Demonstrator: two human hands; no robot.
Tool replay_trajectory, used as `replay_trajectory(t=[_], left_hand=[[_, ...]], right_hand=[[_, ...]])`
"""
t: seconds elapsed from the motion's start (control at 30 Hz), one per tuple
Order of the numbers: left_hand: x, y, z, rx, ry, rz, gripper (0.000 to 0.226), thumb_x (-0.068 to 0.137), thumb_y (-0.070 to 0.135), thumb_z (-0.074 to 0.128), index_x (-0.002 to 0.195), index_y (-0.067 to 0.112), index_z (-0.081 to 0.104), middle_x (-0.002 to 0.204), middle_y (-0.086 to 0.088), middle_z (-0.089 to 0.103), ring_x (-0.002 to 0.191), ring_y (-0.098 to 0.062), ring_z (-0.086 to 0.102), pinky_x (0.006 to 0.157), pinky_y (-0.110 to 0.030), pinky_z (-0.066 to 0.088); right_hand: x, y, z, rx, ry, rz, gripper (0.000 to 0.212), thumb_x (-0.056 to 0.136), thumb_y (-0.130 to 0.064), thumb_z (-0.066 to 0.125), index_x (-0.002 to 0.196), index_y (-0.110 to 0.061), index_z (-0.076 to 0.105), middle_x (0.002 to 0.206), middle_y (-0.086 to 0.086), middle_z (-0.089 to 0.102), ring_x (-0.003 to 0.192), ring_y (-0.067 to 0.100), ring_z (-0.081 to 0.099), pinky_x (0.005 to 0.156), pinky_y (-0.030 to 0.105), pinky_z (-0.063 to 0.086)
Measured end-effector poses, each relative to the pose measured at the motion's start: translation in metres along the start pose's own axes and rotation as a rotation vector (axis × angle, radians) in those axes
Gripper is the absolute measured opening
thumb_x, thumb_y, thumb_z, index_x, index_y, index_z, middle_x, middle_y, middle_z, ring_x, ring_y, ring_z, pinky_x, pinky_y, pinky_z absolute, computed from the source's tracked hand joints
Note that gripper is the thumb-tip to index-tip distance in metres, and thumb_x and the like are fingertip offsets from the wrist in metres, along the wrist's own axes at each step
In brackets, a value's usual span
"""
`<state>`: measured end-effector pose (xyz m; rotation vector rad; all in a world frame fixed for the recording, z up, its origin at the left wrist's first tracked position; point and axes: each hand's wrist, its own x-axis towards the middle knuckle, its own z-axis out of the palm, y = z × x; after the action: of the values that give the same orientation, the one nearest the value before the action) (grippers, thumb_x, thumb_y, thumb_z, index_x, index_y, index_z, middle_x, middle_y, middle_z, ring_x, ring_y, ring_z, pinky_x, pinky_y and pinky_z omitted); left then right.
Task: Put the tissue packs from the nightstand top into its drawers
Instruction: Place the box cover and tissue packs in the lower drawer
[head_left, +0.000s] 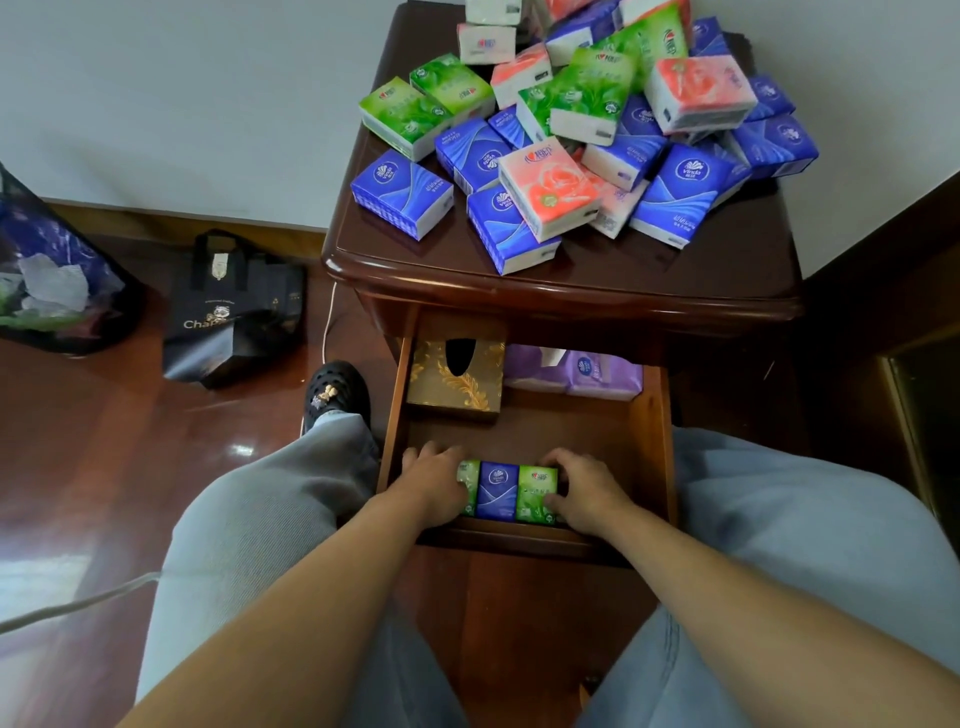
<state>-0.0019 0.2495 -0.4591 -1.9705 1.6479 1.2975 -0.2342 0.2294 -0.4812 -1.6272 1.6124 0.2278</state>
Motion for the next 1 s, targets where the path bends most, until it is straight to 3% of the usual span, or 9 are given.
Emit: replay_trajectory(t=[0.13, 0.27, 0.47, 0.63, 0.73, 0.8, 0.87, 0.93, 1.0], left_hand=[[0.000, 0.002, 0.002, 0.008, -0.005, 0.023, 0.064, 0.101, 0.022, 0.052, 0.161, 0.028, 0.028, 0.167, -0.009, 0.021, 0.153, -0.039, 0.012, 0.122, -0.050, 0.023], [-0.002, 0.003, 0.002, 0.031, -0.010, 0.039, 0.066, 0.102, 0.023, 0.053, 0.161, 0.029, 0.026, 0.166, -0.008, 0.020, 0.153, -0.039, 0.011, 0.123, -0.054, 0.026], [-0.001, 0.004, 0.003, 0.014, -0.017, 0.035, 0.063, 0.103, 0.023, 0.051, 0.161, 0.023, 0.028, 0.166, -0.008, 0.021, 0.153, -0.040, 0.013, 0.123, -0.050, 0.023], [-0.001, 0.005, -0.002, 0.009, -0.047, 0.034, 0.065, 0.102, 0.020, 0.051, 0.162, 0.023, 0.027, 0.167, -0.008, 0.022, 0.154, -0.040, 0.015, 0.124, -0.050, 0.023], [-0.009, 0.003, -0.005, -0.050, -0.001, 0.053, 0.065, 0.101, 0.018, 0.053, 0.161, 0.020, 0.029, 0.166, -0.009, 0.026, 0.152, -0.037, 0.023, 0.123, -0.047, 0.028], [-0.018, 0.001, -0.010, -0.144, 0.093, 0.099, 0.059, 0.101, 0.018, 0.054, 0.157, 0.022, 0.038, 0.159, -0.008, 0.037, 0.143, -0.031, 0.041, 0.115, -0.044, 0.041], [-0.030, 0.002, -0.020, -0.291, 0.212, 0.158, 0.046, 0.101, 0.019, 0.056, 0.146, 0.027, 0.052, 0.139, -0.004, 0.056, 0.111, -0.018, 0.063, 0.086, -0.030, 0.056], [-0.045, 0.008, -0.038, -0.387, 0.317, 0.203, 0.027, 0.101, 0.023, 0.057, 0.126, 0.032, 0.062, 0.110, 0.001, 0.067, 0.078, -0.009, 0.066, 0.059, -0.023, 0.052], [-0.061, 0.017, -0.061, -0.384, 0.438, 0.248, 0.010, 0.100, 0.029, 0.060, 0.103, 0.036, 0.065, 0.100, 0.007, 0.070, 0.081, -0.008, 0.066, 0.069, -0.029, 0.056]], right_hand=[[0.002, -0.003, -0.002, -0.061, -0.025, -0.015, 0.049, 0.091, -0.023, 0.077, 0.136, -0.030, 0.061, 0.134, 0.005, 0.050, 0.129, 0.025, 0.053, 0.107, 0.033, 0.045], [0.000, -0.011, -0.006, -0.107, 0.049, -0.092, 0.047, 0.098, -0.036, 0.066, 0.144, -0.038, 0.055, 0.142, -0.005, 0.046, 0.136, 0.023, 0.041, 0.112, 0.041, 0.043], [0.003, -0.026, 0.004, -0.037, -0.096, -0.182, 0.047, 0.105, -0.016, 0.048, 0.150, -0.029, 0.054, 0.153, -0.003, 0.048, 0.142, 0.025, 0.034, 0.118, 0.038, 0.028], [0.005, -0.036, -0.001, -0.065, -0.164, -0.154, 0.052, 0.104, -0.012, 0.047, 0.154, -0.026, 0.051, 0.158, 0.000, 0.046, 0.144, 0.027, 0.033, 0.120, 0.036, 0.027], [-0.002, -0.041, -0.011, 0.016, -0.144, -0.151, 0.054, 0.102, -0.011, 0.052, 0.154, -0.028, 0.050, 0.159, 0.003, 0.045, 0.146, 0.025, 0.039, 0.119, 0.039, 0.037], [-0.012, -0.045, -0.021, 0.122, -0.031, -0.165, 0.050, 0.101, -0.011, 0.055, 0.148, -0.030, 0.055, 0.151, 0.001, 0.051, 0.139, 0.023, 0.048, 0.110, 0.036, 0.045], [-0.024, -0.052, -0.034, 0.172, 0.115, -0.236, 0.044, 0.099, -0.010, 0.057, 0.138, -0.029, 0.063, 0.140, -0.003, 0.060, 0.132, 0.019, 0.054, 0.108, 0.032, 0.046], [-0.037, -0.062, -0.050, 0.189, 0.247, -0.339, 0.037, 0.097, -0.011, 0.060, 0.128, -0.029, 0.068, 0.129, -0.007, 0.065, 0.125, 0.013, 0.057, 0.110, 0.037, 0.048], [-0.053, -0.076, -0.071, 0.190, 0.396, -0.462, 0.030, 0.095, -0.012, 0.064, 0.119, -0.029, 0.070, 0.117, -0.011, 0.065, 0.113, 0.006, 0.060, 0.102, 0.037, 0.053]])
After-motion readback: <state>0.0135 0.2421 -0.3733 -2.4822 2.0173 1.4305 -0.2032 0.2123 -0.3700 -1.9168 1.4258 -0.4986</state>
